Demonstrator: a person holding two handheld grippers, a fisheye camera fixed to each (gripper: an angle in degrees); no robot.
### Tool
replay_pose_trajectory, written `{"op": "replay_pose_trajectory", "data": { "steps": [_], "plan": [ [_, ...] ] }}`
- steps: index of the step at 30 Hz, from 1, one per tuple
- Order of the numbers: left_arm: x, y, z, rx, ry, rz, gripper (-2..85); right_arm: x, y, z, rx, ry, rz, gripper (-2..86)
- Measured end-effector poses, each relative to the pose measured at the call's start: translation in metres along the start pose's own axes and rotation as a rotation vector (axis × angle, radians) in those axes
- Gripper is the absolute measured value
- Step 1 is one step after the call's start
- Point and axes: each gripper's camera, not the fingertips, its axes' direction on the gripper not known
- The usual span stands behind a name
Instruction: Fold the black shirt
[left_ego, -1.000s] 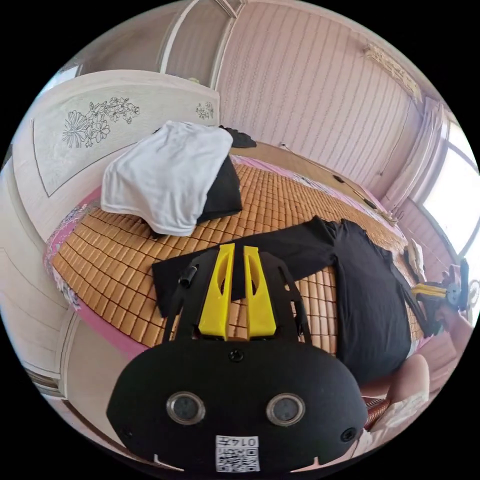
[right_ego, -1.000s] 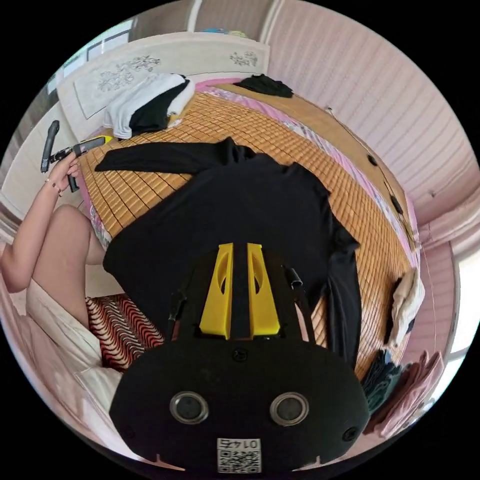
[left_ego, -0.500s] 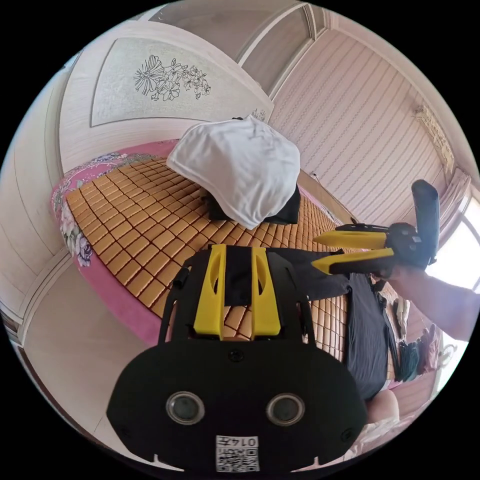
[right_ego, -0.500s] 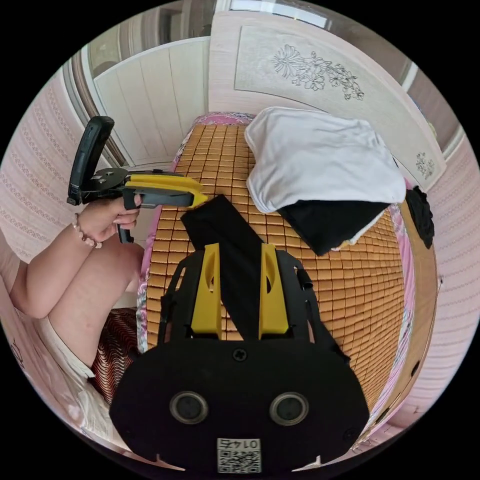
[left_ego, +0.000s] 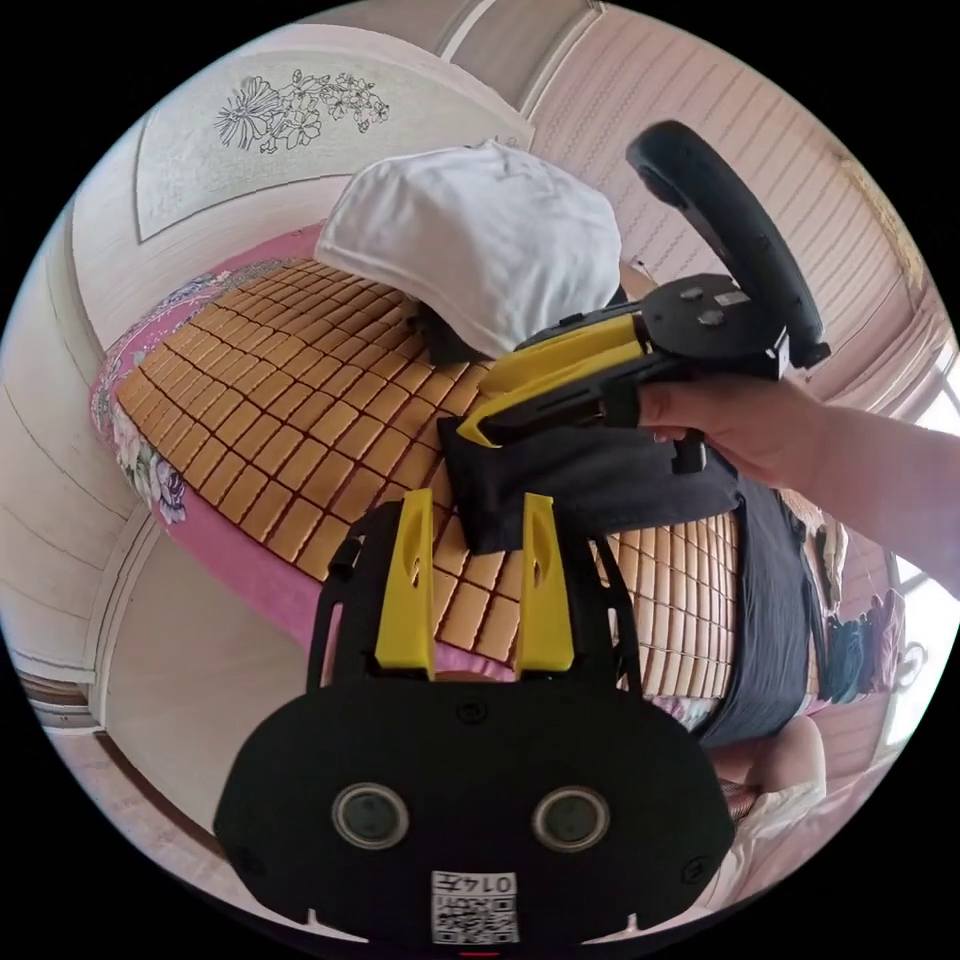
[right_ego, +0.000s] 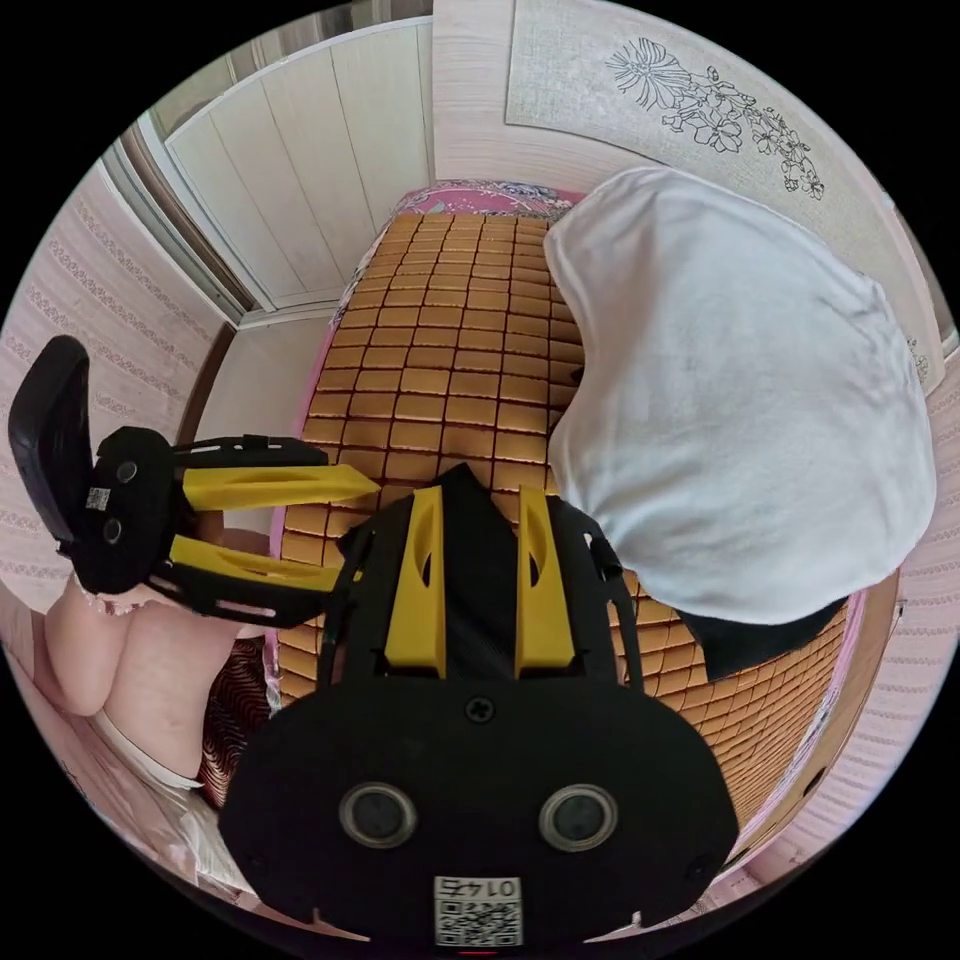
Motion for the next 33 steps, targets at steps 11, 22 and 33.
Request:
{"op": "replay_pose_trajectory", "data": {
  "steps": [11,22,33],
  "plan": [
    [0.018,-0.008,0.015,0.042,-0.013,0.019,9.3,0.013,0.012,-0.007,0.043,-0.073,-0.054,-0.1],
    [0.071,-0.03,0.032,0.024,0.04,0.069,0.5,0.047,0.087,-0.061,0.189,-0.123,0.001,-0.5],
    [0.139,-0.049,0.015,0.231,0.281,0.115,-0.9,0.098,0.202,-0.123,0.353,-0.189,0.297,-0.4]
  ]
}}
